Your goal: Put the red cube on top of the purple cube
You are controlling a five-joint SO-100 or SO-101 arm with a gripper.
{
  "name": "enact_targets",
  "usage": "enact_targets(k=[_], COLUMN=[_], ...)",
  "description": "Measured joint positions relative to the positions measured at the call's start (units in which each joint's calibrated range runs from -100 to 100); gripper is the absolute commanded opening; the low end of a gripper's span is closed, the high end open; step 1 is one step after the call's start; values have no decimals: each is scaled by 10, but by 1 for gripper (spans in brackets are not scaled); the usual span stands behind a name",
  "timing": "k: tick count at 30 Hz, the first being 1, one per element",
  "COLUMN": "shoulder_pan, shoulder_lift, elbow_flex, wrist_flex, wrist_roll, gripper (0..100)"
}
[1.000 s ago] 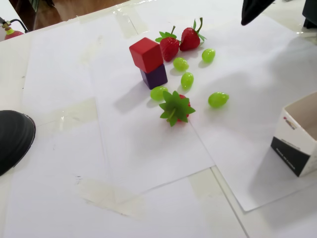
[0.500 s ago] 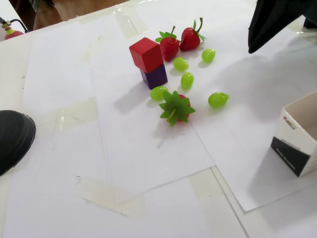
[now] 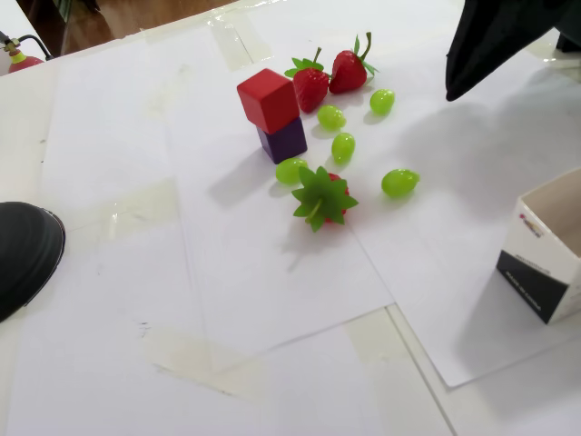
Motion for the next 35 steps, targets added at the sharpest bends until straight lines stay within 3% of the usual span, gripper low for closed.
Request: enact_targets(k=[16,35], shoulder_pan=[-8,7], shoulder_lift=[0,-7], elbow_flex=[0,0], wrist_flex=[6,133], wrist_roll=[11,21], gripper=[0,0])
